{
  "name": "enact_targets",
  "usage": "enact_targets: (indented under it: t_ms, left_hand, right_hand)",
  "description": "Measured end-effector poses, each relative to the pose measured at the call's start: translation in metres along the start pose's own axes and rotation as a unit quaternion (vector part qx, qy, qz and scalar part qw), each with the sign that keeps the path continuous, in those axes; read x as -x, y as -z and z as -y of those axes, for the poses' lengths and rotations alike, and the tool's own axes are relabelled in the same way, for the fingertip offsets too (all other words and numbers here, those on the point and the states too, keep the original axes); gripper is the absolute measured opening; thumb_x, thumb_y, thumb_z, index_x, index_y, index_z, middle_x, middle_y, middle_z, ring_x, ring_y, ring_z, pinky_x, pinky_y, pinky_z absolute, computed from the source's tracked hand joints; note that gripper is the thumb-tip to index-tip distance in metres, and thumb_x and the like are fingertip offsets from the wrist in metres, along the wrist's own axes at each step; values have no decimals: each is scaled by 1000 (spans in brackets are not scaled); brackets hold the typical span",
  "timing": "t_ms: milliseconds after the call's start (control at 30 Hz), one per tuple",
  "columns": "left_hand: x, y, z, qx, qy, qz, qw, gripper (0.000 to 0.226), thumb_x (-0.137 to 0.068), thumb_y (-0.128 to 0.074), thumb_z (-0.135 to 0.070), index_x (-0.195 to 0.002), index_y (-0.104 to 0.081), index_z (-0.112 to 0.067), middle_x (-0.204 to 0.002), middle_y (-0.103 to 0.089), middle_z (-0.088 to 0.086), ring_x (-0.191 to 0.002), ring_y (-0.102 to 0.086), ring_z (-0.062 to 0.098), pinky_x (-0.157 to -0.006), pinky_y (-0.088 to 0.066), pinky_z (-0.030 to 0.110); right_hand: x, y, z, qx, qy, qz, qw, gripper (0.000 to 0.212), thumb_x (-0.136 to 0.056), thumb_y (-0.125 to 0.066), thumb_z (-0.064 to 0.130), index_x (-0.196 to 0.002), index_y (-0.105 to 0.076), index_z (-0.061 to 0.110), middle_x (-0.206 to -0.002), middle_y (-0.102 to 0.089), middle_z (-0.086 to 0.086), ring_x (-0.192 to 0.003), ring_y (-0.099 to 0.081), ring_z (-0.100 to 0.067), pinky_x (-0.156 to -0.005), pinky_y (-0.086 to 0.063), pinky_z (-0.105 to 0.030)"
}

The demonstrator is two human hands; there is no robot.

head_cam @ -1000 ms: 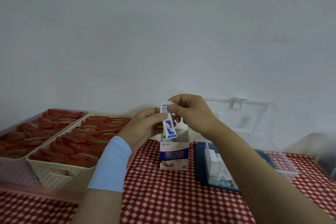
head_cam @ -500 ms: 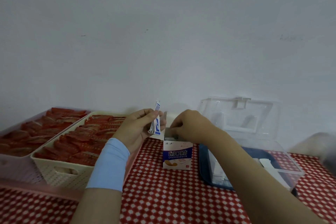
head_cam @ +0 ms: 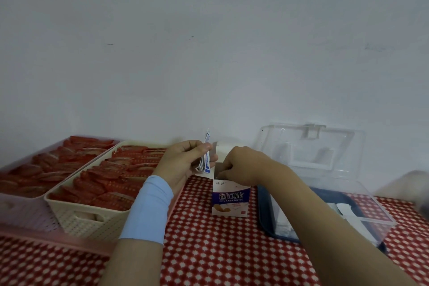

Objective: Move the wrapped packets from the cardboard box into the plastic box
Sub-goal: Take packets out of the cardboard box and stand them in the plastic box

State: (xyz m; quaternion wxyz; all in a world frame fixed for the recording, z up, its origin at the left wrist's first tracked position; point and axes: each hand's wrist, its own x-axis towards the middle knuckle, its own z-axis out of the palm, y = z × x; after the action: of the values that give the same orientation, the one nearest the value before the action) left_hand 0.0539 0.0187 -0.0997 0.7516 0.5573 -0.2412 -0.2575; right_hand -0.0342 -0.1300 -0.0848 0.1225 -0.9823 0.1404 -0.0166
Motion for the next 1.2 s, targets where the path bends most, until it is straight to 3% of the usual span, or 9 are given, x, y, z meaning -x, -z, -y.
enact_targets:
  t_ms: [200, 300, 400, 467, 567, 733, 867, 1133, 1200]
  left_hand:
    - [-1, -1, 1, -24, -1, -1, 1000, 13, -91, -67, -11, -90, -66, 2, -94, -76, 14, -91, -75, 26, -72, -60, 30]
    - [-2, -3, 1, -32, -6, -5, 999, 12, -92, -67, -11, -88, -66, 0, -95, -77, 13, -92, -75, 27, -78, -60, 34]
    - [-3, -5, 1, -26, -18, -17, 999, 10, -90, -68, -11, -84, -68, -3, -94, -77, 13, -91, -75, 29, -85, -58, 40]
    - [-4, -8, 1, -21, -30, -29, 999, 10, -90, -68, -11, -85, -70, -3, -91, -77, 13, -88, -75, 26, -85, -58, 41]
    - [-6, -19, 0, 2, -36, -22, 999, 20, -92, -67, -12, -99, -67, 6, -88, -76, 14, -87, -75, 24, -83, -59, 39]
    - [4, -52, -3, 64, 18, 77, 995, 33, -91, -65, -17, -113, -66, 7, -102, -73, 17, -85, -73, 23, -66, -59, 30]
    - [14, -85, 10, 91, 66, 166, 980, 40, -93, -61, -22, -124, -62, 4, -116, -70, 21, -102, -70, 31, -80, -60, 36]
    - [35, -132, 32, 76, 110, 236, 962, 44, -83, -60, -30, -118, -66, -4, -110, -73, 15, -99, -72, 20, -82, -60, 32]
    - [37, -141, 35, 78, 120, 240, 960, 45, -83, -61, -29, -120, -65, -4, -111, -73, 15, -98, -73, 21, -80, -61, 32]
  right_hand:
    - [-3, -2, 1, 53, 28, 3, 998, 22, -97, -56, 34, -109, -75, 38, -86, -68, 12, -82, -64, -13, -63, -49, -25]
    - [-2, 1, -1, 35, 15, -32, 999, 20, -95, -60, 29, -108, -75, 31, -96, -72, 11, -86, -66, -12, -73, -56, -29]
    - [8, 14, -10, -77, 3, -150, 986, 12, -95, -63, 27, -100, -74, 26, -93, -69, 13, -87, -64, -9, -79, -54, -25]
    - [18, 25, -19, -167, 4, -219, 961, 9, -95, -64, 28, -92, -72, 26, -85, -67, 15, -77, -61, 0, -68, -46, -13]
    - [36, 36, -30, -310, 14, -265, 913, 15, -96, -64, 18, -84, -71, 21, -68, -63, 17, -53, -51, 1, -56, -39, -14]
    - [68, 37, -39, -401, 33, -263, 877, 14, -96, -62, 9, -89, -74, 12, -57, -62, 14, -51, -46, -9, -51, -41, -18]
    - [88, 35, -48, -430, 41, -257, 864, 13, -93, -66, 6, -87, -76, 10, -75, -74, -2, -58, -60, -8, -55, -47, -17]
    - [124, 33, -82, -445, 16, -252, 859, 4, -91, -71, 9, -91, -74, 9, -92, -76, -9, -84, -73, -22, -72, -59, -22]
    - [132, 36, -90, -446, 21, -246, 860, 2, -90, -71, 8, -90, -73, 7, -89, -76, -9, -81, -73, -22, -74, -59, -24]
